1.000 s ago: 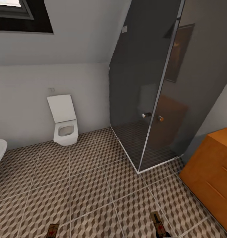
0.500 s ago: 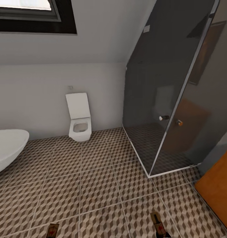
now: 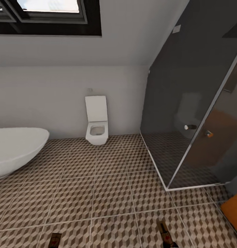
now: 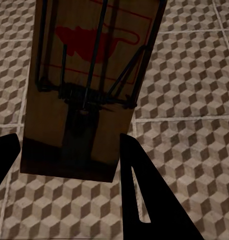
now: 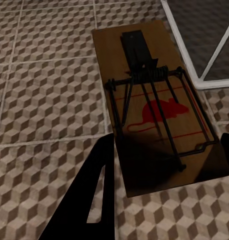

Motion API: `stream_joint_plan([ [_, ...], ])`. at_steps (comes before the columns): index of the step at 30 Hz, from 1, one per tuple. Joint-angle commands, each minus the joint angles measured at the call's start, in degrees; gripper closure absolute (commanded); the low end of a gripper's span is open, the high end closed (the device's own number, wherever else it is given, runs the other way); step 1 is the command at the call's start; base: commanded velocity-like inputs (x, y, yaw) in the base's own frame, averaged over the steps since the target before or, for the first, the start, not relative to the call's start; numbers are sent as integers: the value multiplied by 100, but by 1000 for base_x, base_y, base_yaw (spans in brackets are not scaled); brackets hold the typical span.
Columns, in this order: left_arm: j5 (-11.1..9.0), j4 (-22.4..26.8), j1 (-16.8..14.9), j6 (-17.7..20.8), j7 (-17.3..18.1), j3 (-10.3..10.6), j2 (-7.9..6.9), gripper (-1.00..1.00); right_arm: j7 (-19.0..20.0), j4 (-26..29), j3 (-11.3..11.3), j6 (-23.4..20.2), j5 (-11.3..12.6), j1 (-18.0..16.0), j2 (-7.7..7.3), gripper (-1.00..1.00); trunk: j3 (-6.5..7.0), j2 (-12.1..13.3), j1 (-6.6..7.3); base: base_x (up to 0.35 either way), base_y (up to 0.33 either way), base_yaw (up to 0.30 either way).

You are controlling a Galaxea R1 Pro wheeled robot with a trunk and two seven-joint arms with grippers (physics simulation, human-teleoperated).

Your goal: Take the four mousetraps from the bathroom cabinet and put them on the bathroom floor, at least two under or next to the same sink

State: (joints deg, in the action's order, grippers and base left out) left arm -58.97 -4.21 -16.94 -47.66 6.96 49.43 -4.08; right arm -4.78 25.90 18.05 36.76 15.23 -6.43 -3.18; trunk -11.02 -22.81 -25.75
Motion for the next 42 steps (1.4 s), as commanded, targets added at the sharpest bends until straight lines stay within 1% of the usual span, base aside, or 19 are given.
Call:
stream_joint_plan([
  [1,-62,-19,-6,-16,60,23,4,100,-45,3,49,15,32,-3,-7,100,-11,-11,-3,0,0,117],
  [11,-62,-19,-7,-16,60,23,4,100,-42,3,53,15,32,-4,-11,100,-11,-11,-3,0,0,27],
  [20,-62,-19,-4,-15,60,23,4,100,-43,3,56,15,32,-2,-9,100,-11,-11,-3,0,0,141],
  [29,-62,-19,-4,-16,60,23,4,100,-40,3,58,15,33,-6,-21,100,-11,-11,-3,10,0,24],
  [34,-62,-19,-6,-15,60,23,4,100,-40,3,58,15,32,-5,-24,100,-11,-11,-3,163,0,1],
  [42,-62,-19,-5,-16,60,23,4,100,-45,-4,58,15,32,-5,-24,100,-11,-11,-3,290,0,0],
])
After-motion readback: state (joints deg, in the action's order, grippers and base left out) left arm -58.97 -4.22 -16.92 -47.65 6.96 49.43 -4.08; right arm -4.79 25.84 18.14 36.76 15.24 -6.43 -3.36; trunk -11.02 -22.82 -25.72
